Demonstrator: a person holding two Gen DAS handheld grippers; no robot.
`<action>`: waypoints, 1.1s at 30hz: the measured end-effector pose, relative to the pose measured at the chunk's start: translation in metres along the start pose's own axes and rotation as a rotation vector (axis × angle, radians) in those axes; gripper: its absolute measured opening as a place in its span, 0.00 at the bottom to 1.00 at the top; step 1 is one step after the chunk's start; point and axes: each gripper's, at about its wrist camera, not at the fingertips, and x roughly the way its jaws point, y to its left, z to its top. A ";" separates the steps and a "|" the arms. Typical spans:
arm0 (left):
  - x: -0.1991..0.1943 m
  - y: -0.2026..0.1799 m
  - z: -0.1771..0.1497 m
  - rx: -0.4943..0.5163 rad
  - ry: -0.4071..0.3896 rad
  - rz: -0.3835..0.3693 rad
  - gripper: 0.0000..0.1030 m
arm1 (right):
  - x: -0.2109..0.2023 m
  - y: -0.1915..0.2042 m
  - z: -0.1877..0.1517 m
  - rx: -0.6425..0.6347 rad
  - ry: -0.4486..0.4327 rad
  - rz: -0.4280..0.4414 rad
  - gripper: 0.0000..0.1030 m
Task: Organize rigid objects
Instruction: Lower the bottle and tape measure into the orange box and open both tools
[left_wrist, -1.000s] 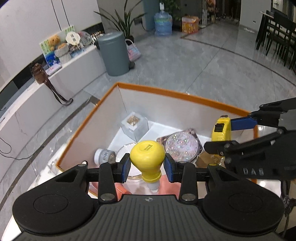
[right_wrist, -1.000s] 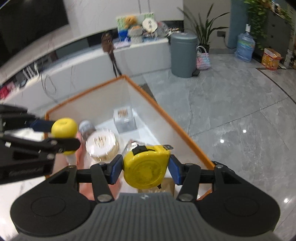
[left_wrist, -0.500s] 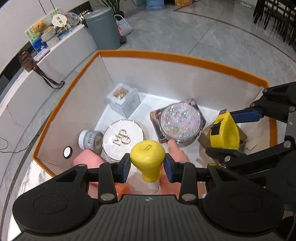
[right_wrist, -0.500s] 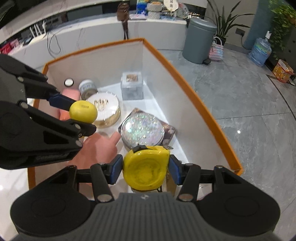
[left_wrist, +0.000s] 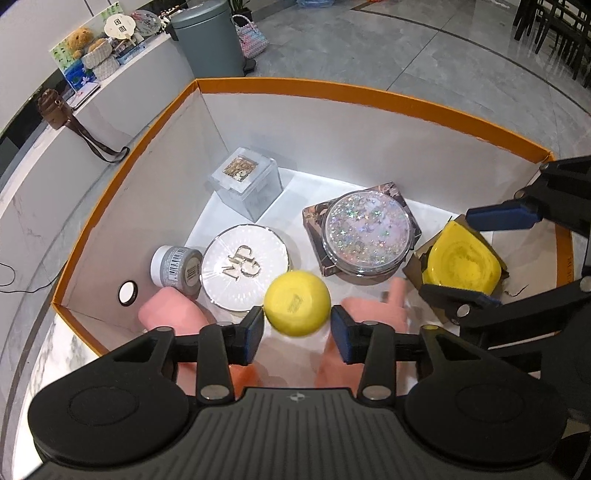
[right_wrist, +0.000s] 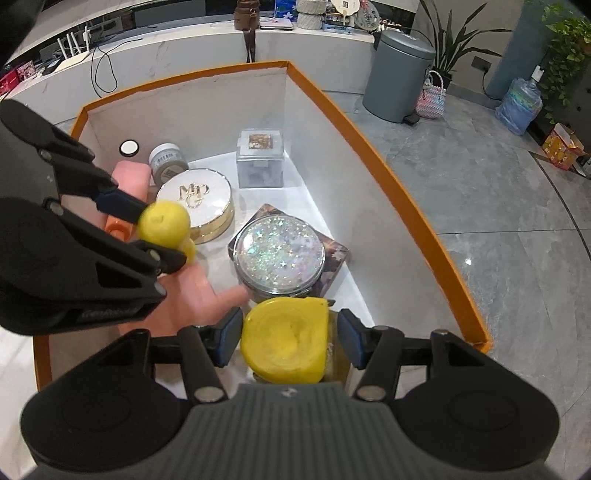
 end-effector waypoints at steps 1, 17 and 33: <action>-0.001 0.000 0.000 0.000 -0.002 0.003 0.56 | 0.000 0.000 0.000 0.001 -0.001 0.000 0.57; -0.040 0.016 -0.004 -0.050 -0.065 0.040 0.83 | -0.022 -0.010 0.007 0.063 -0.057 -0.005 0.61; -0.097 0.019 -0.019 -0.098 -0.184 0.055 0.85 | -0.062 -0.013 0.009 0.097 -0.123 -0.010 0.62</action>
